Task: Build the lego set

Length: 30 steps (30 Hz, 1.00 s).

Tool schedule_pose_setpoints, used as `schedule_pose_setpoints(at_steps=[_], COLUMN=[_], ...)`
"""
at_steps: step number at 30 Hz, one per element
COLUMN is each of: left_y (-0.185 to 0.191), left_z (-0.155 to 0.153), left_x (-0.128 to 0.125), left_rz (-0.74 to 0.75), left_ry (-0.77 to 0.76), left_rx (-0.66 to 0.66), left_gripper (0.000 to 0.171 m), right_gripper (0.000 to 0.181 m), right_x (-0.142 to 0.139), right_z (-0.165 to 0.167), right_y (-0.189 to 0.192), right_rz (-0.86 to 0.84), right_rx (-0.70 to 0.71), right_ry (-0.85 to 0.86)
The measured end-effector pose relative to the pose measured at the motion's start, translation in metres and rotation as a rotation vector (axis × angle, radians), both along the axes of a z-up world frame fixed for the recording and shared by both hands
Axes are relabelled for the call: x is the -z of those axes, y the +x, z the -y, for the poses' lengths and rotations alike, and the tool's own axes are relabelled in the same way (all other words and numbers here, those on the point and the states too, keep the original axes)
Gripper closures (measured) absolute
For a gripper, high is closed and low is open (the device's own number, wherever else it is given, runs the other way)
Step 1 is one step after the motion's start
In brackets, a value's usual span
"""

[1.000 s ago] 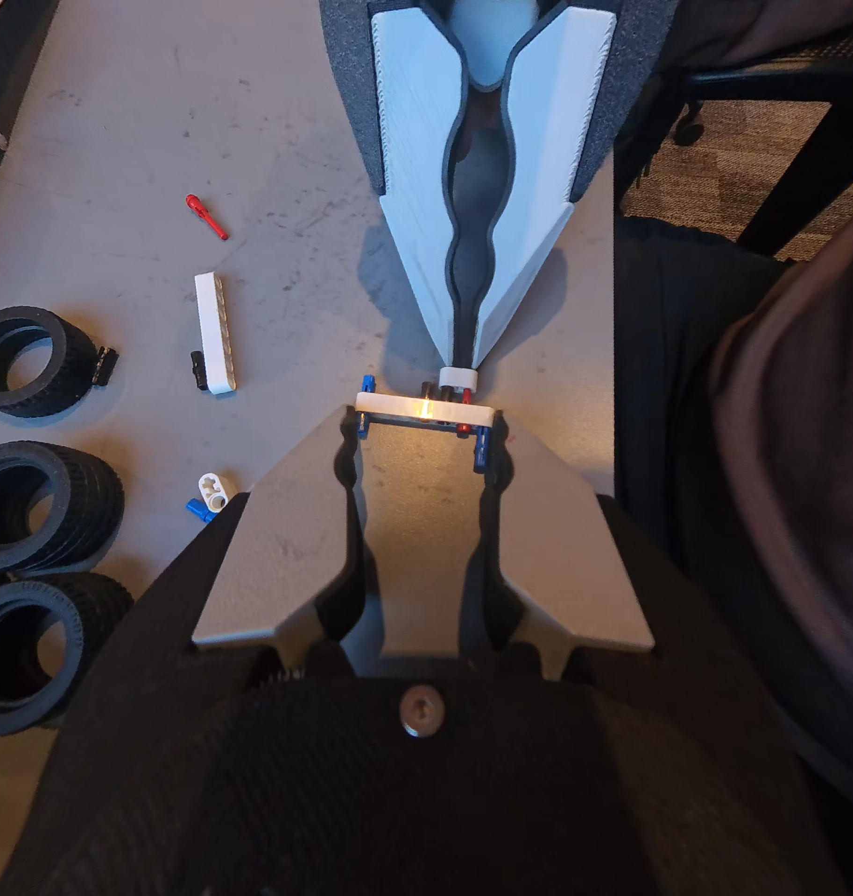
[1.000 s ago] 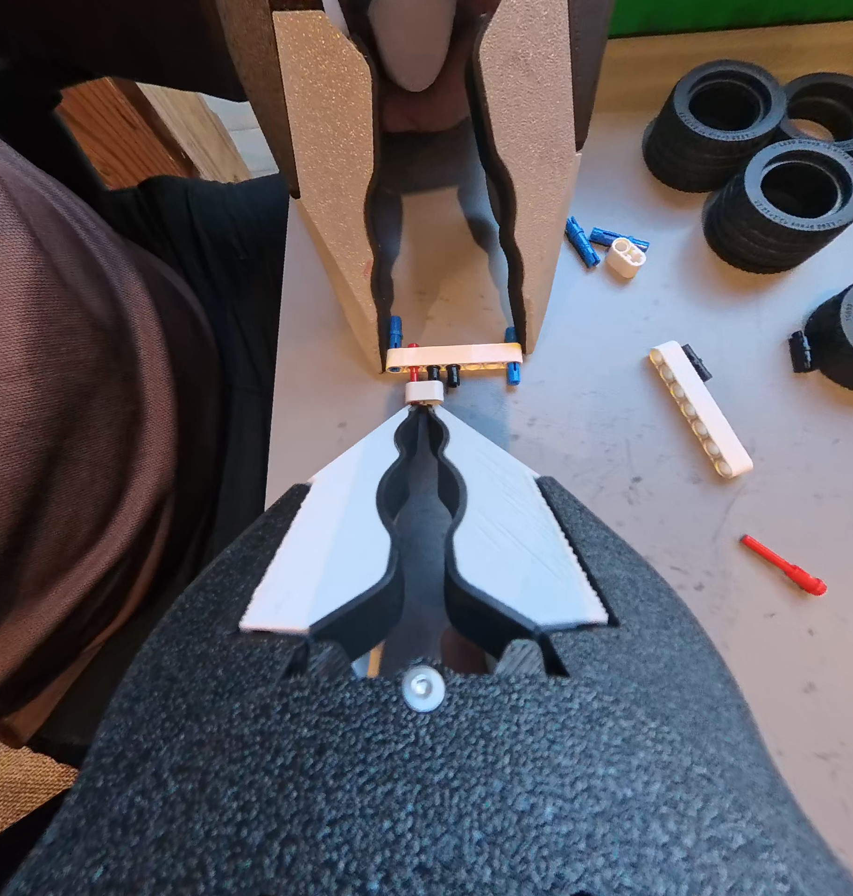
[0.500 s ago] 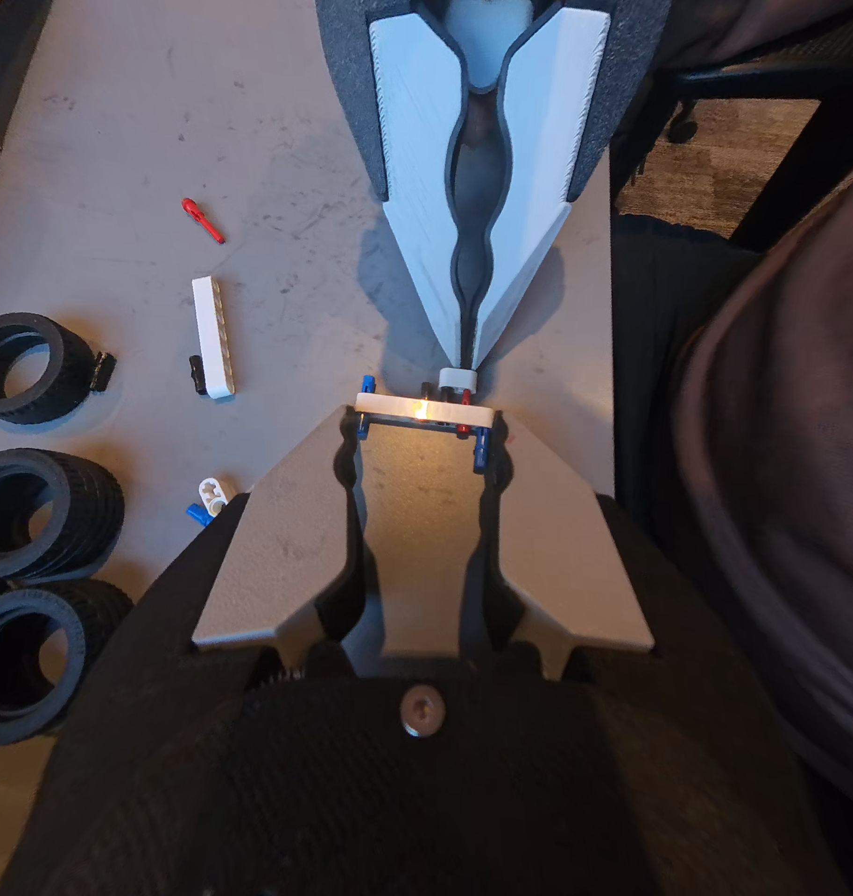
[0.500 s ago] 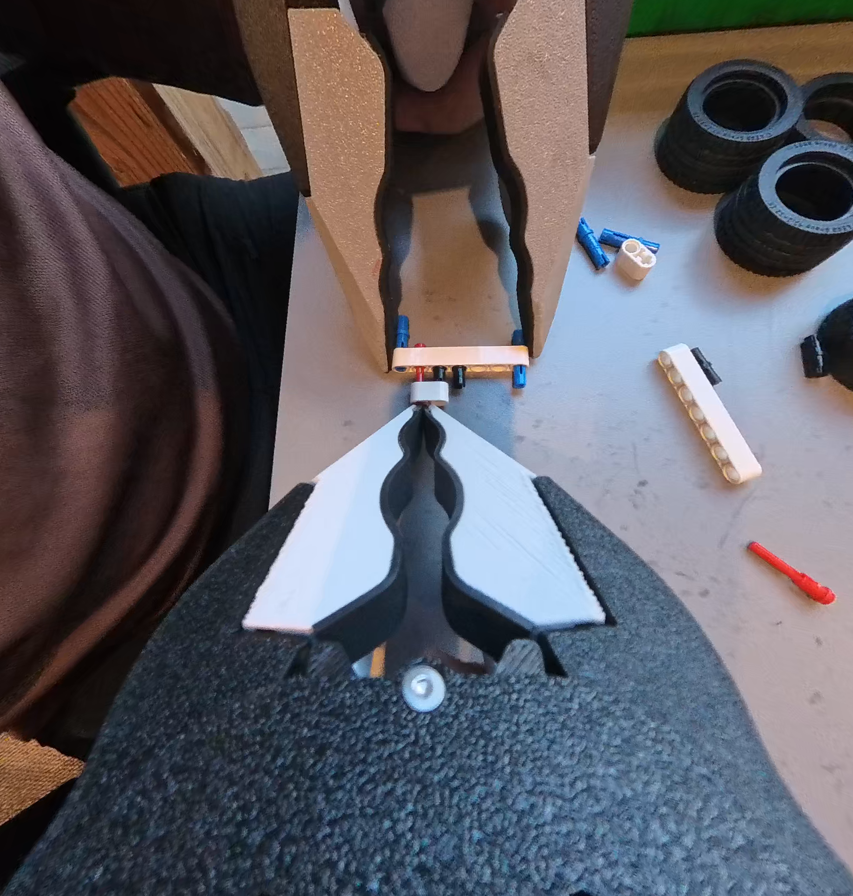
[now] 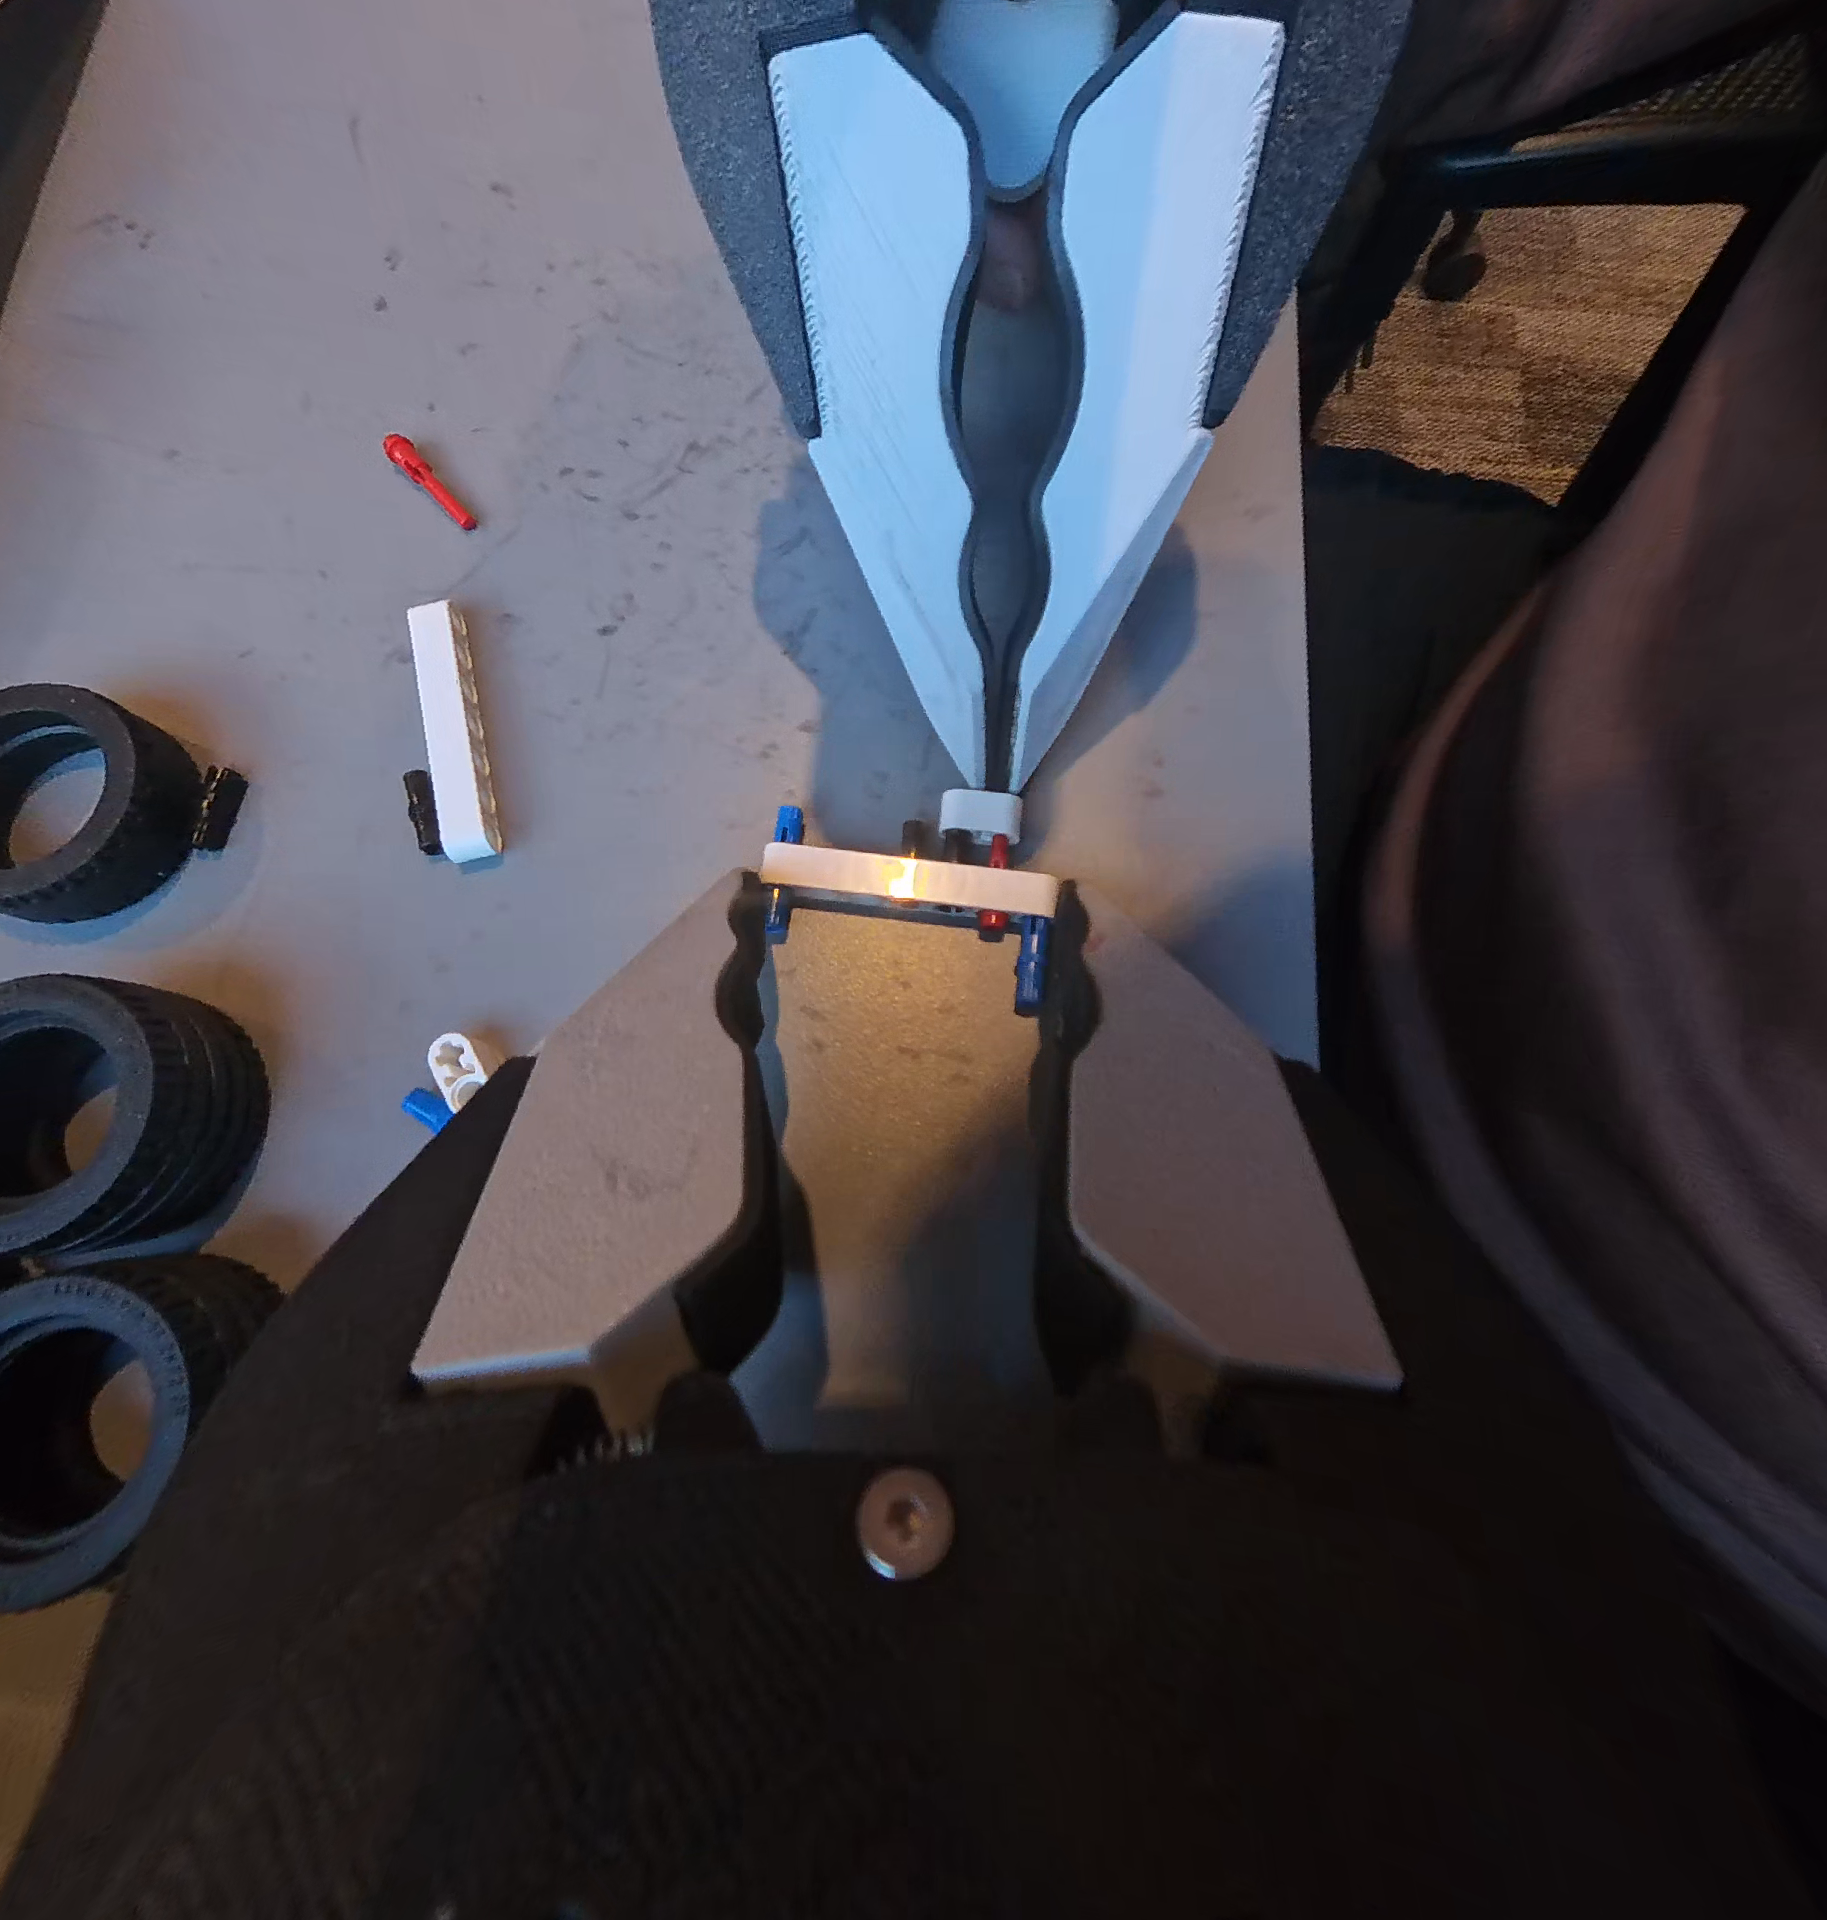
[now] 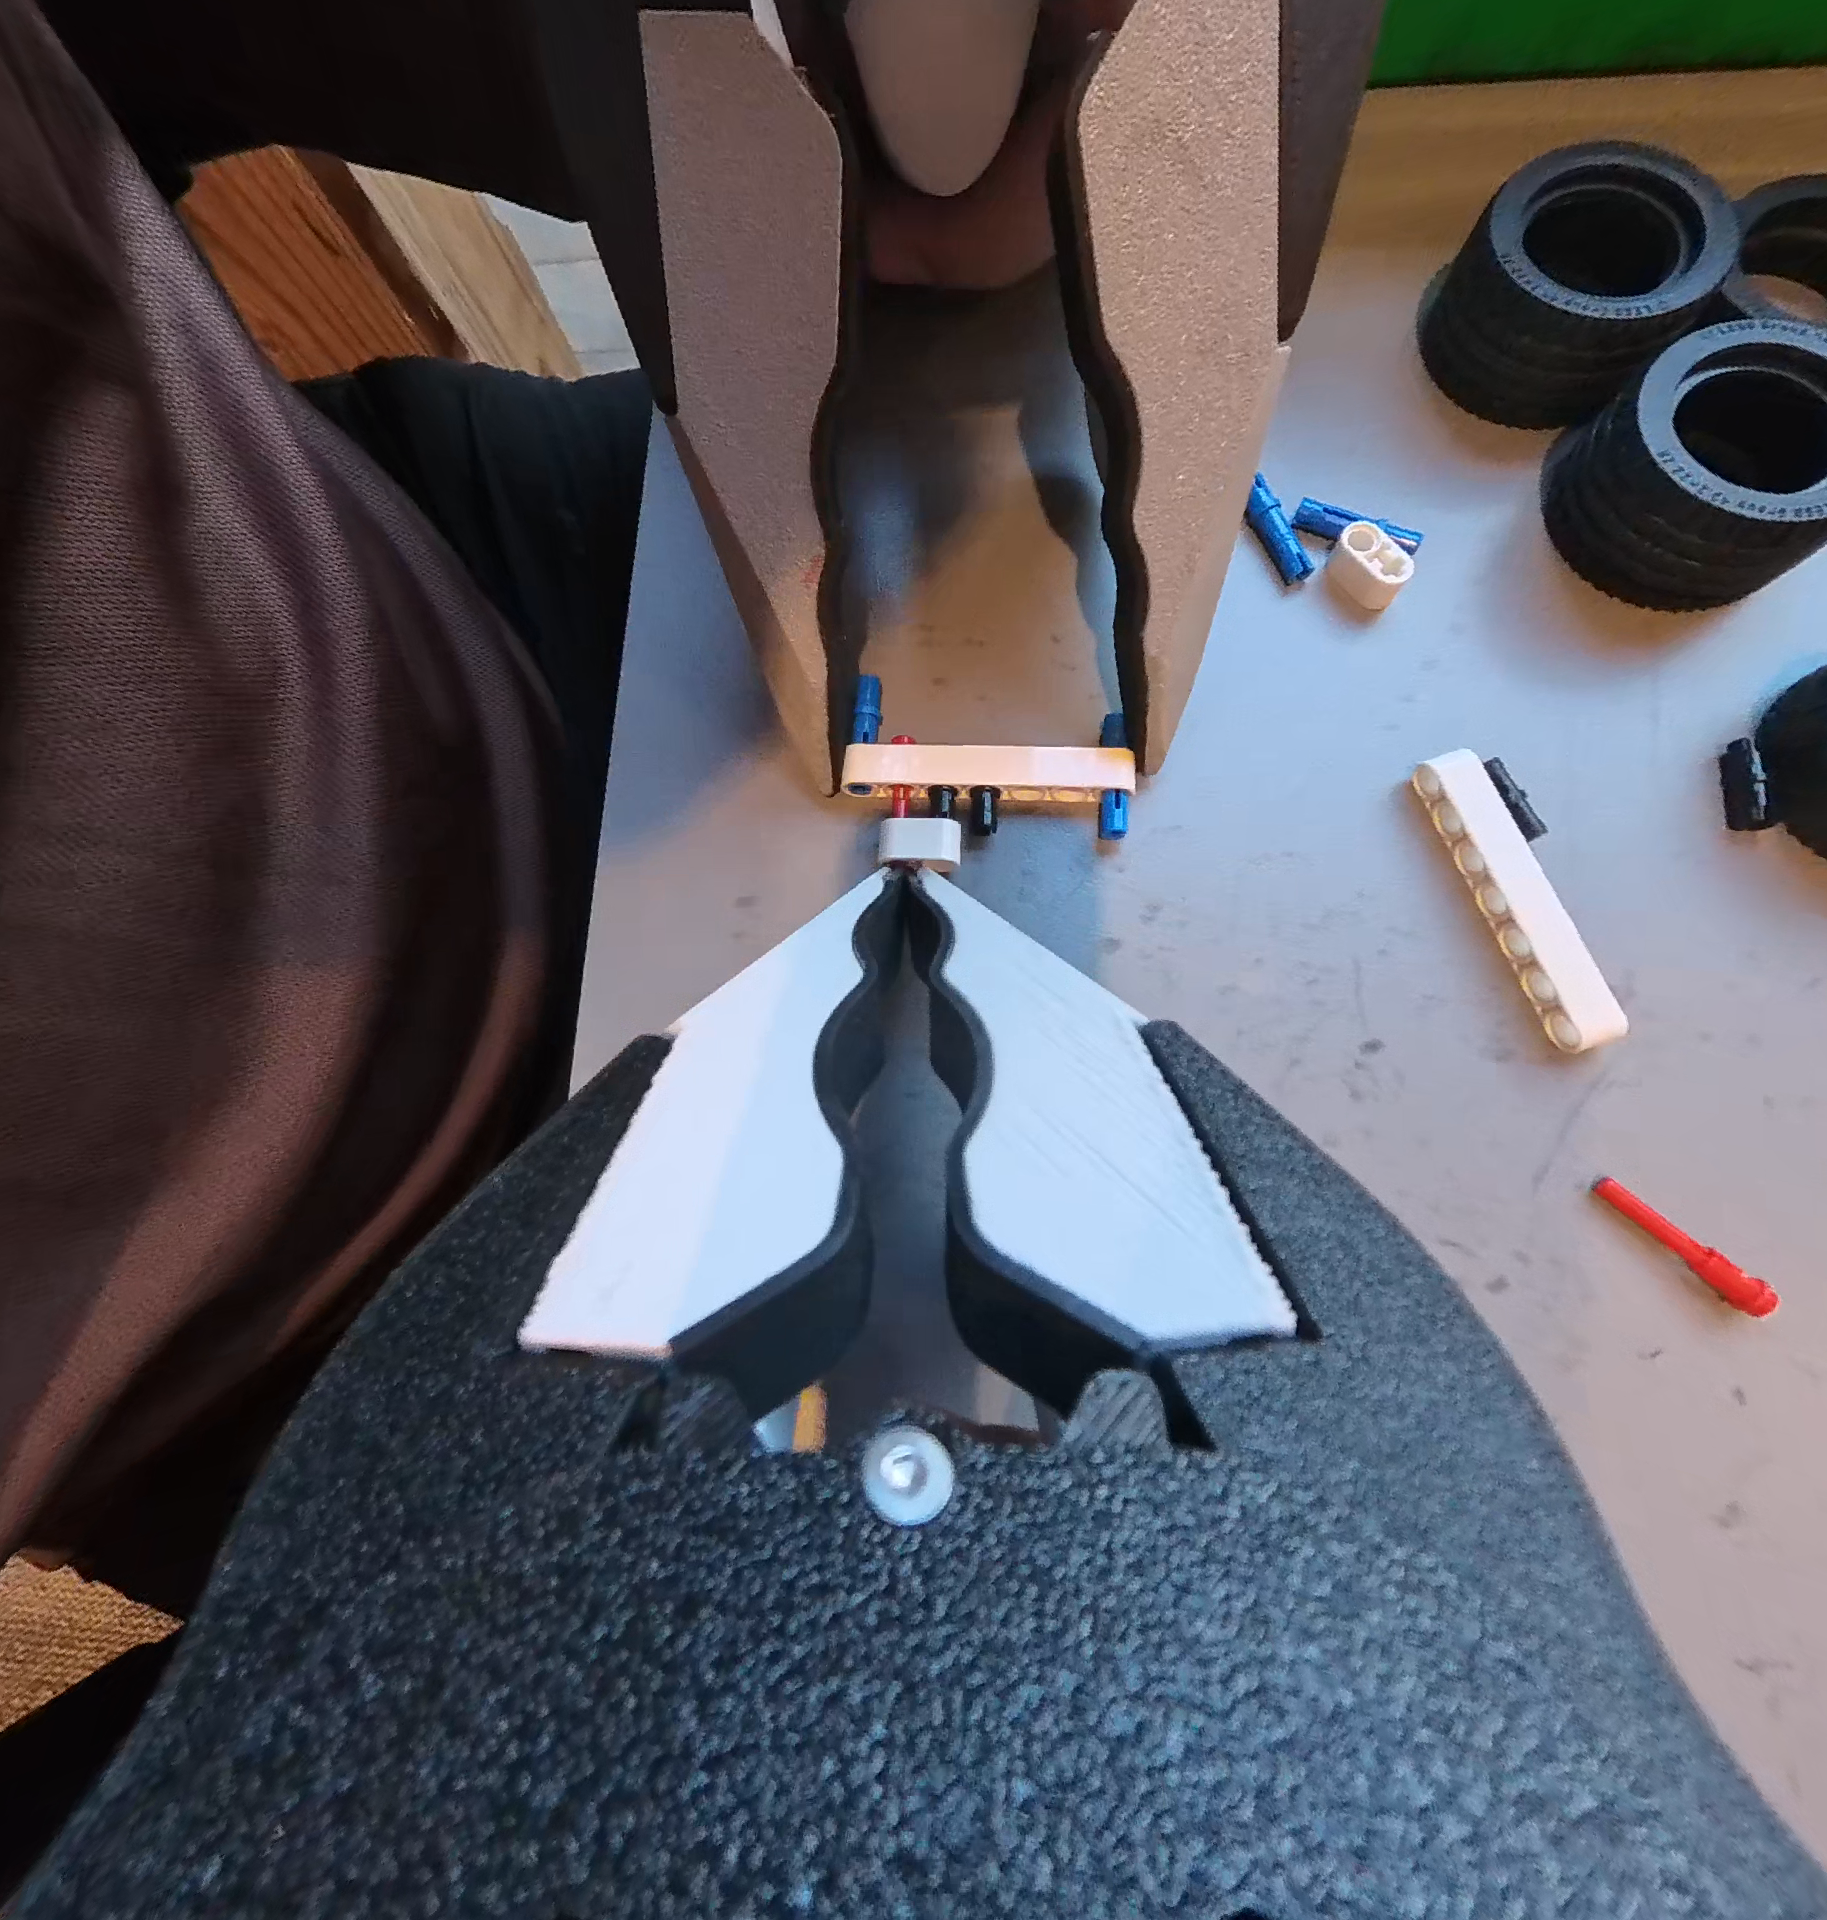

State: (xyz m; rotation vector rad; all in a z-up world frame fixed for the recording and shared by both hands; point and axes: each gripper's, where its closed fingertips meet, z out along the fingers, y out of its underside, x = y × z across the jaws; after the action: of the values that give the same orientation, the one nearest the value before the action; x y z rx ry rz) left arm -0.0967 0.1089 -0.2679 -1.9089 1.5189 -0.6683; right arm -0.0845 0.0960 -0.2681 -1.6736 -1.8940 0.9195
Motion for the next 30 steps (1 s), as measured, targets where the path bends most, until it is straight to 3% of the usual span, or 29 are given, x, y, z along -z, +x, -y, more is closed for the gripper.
schedule_pose_setpoints(at_steps=[21, 30], left_y=[-0.0001, 0.0009], left_z=[0.0001, -0.0001], left_x=[-0.0002, -0.0042], left_rz=[-0.002, -0.006], left_ry=[0.010, 0.145], left_rx=[-0.001, 0.004], left_gripper=[0.118, 0.118], right_gripper=[0.181, 0.181], right_x=[0.0000, 0.0002], right_z=[-0.0005, -0.0007], right_y=[-0.0002, -0.0004], right_rz=[-0.004, -0.005], right_rx=[0.001, 0.001], right_ry=[0.021, 0.025])
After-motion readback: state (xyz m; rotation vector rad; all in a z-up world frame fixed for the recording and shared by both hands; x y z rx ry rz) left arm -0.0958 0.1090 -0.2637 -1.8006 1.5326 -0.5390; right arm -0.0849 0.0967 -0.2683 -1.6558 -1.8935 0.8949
